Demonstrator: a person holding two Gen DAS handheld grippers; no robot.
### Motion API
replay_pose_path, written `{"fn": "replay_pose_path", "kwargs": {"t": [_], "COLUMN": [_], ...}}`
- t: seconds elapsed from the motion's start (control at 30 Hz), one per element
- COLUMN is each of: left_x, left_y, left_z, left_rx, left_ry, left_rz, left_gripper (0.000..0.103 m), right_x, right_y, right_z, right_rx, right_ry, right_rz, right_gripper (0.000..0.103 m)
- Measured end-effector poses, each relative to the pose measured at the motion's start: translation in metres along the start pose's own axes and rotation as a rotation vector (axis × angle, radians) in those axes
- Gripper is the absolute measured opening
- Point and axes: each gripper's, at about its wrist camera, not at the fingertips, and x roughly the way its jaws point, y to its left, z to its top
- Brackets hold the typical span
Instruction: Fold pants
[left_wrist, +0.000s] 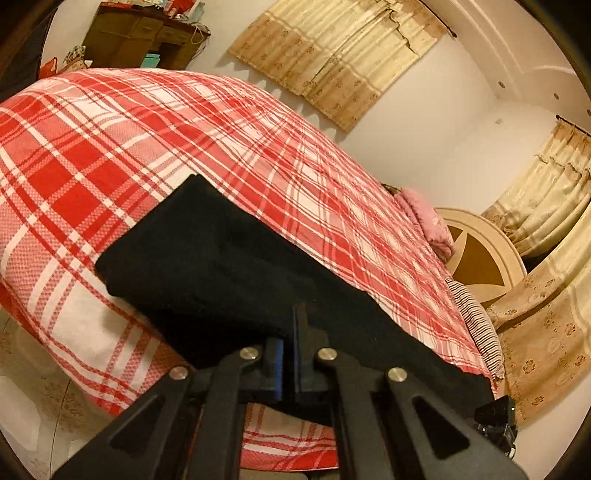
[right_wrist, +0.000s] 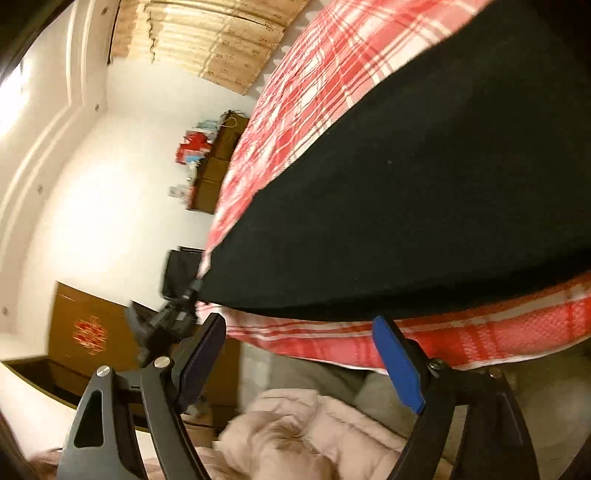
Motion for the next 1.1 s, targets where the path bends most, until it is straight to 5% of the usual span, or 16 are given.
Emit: {"fn": "replay_pose_path", "kwargs": {"t": [0.27, 0.4, 0.53, 0.57, 0.6, 0.67, 0.93, 1.03, 1.1], "left_x": [-0.007, -0.004, 0.004, 0.005, 0.007, 0.01, 0.002, 0.008, 0.017], "left_y": [0.011, 0.013, 0.014, 0.015, 0.016, 0.018, 0.025, 0.028, 0.03], "left_z": [0.004, 0.002, -0.001, -0.002, -0.004, -0.006, -0.005, -0.007, -0.012], "left_rx": [-0.032, -0.019, 0.004, 0.007, 0.01, 0.014, 0.02, 0.026, 0.04], "left_ry": [-0.009, -0.001, 0.015, 0.018, 0.025, 0.033, 0.024, 0.042, 0.079], "left_rz": [-0.017, -0.001, 0.034, 0.04, 0.052, 0.076, 0.105, 0.124, 0.156], "left_gripper": [0.003, 0.003, 0.003, 0.003, 0.003, 0.003, 0.003, 0.004, 0.005], "right_x": [0.022, 0.01, 0.004, 0.006, 0.009, 0.016, 0.022, 0.03, 0.031], "right_y": [-0.013, -0.001, -0.011, -0.013, -0.016, -0.018, 0.013, -0.003, -0.025], "right_z": [0.01, 0.015, 0.019, 0.018, 0.017, 0.014, -0.001, 0.0, 0.002], "right_rx": [0.036, -0.042, 0.0, 0.008, 0.008, -0.002, -0.169, -0.106, 0.001], "right_ry": [-0.015, -0.056, -0.086, -0.09, -0.077, -0.037, -0.025, -0.011, -0.002], "right_rz": [-0.024, -0.079, -0.086, -0.09, -0.117, -0.183, -0.26, -0.288, -0.228], "right_gripper": [0.082, 0.058, 0.058, 0.054, 0.03, 0.004, 0.003, 0.004, 0.004]}}
